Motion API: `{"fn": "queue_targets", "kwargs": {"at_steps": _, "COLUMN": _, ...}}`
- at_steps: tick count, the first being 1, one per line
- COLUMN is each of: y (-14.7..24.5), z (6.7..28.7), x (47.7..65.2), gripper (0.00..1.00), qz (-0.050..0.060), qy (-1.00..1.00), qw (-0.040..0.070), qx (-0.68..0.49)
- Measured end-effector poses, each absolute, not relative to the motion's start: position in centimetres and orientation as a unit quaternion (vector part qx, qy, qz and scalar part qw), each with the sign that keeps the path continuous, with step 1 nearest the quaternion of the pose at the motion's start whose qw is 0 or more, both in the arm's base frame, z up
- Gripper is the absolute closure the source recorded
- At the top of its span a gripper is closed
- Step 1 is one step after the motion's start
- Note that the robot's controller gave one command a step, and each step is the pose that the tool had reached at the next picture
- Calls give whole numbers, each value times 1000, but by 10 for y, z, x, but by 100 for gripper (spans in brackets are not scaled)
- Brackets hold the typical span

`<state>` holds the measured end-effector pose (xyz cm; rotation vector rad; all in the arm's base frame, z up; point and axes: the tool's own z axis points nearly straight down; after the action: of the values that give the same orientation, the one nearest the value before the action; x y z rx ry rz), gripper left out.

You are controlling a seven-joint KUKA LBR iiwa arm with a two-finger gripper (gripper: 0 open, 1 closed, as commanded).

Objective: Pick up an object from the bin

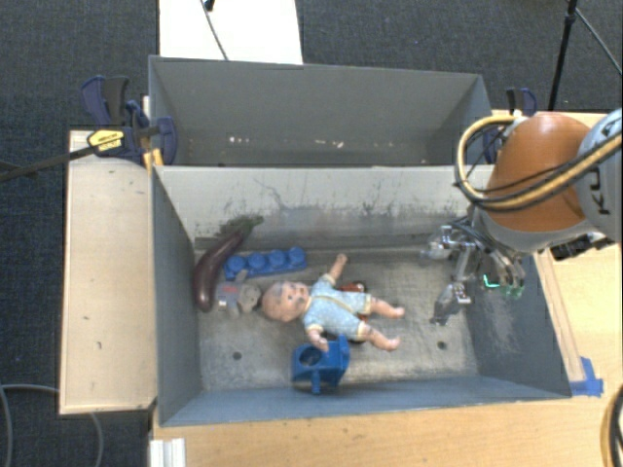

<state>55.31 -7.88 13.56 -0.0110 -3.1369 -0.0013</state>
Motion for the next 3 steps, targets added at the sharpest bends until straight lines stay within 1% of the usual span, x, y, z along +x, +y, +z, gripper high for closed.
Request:
{"fn": "queue_targets", "kwargs": {"at_steps": 1, "y": -79, "z": 140, "x": 555, "gripper": 0, "qz": 0, "qy": -1000, "qw": -2, "qx": -3}}
{"fn": "queue_targets", "kwargs": {"at_steps": 2, "y": -17, "z": 73, "x": 558, "gripper": 100, "qz": 0, "qy": -996, "qw": 0, "qx": 85}}
{"fn": "queue_targets", "kwargs": {"at_steps": 3, "y": -17, "z": 73, "x": 558, "gripper": 100, "qz": 0, "qy": -996, "qw": 0, "qx": 86}}
